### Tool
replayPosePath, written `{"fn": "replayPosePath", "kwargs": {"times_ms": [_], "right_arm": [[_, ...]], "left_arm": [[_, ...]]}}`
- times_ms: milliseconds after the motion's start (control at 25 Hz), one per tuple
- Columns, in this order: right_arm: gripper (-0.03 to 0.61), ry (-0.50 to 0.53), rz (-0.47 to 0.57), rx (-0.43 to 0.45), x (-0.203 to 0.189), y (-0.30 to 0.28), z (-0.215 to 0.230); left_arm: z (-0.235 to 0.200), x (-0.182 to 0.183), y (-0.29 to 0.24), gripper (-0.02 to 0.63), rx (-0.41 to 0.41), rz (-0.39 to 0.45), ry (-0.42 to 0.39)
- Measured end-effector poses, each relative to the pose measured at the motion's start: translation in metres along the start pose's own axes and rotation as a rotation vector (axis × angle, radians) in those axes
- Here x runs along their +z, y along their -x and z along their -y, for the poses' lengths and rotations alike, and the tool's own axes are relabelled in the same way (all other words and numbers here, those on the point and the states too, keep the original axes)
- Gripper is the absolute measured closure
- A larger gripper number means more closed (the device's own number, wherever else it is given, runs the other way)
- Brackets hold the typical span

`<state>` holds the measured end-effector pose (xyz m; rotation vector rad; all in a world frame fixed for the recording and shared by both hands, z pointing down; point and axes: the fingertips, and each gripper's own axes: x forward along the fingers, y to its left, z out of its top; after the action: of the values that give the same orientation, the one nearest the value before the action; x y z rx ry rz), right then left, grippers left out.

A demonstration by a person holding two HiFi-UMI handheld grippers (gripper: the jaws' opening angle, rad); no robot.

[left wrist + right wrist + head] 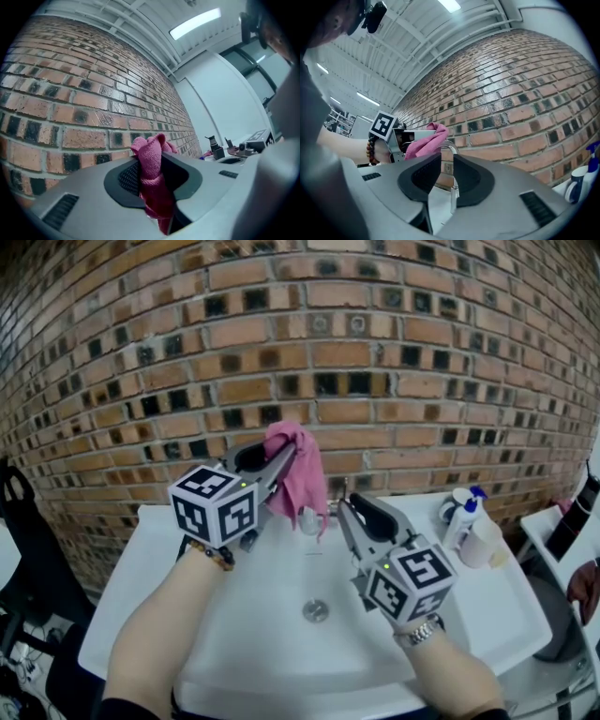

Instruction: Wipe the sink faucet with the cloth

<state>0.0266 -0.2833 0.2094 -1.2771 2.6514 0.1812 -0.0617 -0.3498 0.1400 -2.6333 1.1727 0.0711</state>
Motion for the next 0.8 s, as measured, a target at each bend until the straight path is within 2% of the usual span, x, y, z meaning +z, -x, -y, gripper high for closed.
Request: {"fn": "replayPosePath", "kwargs": {"times_ms": [800], "right_arm": [[0.486,-0.008,-0.010,0.007,-0.008,0.000,0.002]], "left_arm": [[-0.034,-0.033,-0.036,0.528,-0.015,-0.047,0.057]]}}
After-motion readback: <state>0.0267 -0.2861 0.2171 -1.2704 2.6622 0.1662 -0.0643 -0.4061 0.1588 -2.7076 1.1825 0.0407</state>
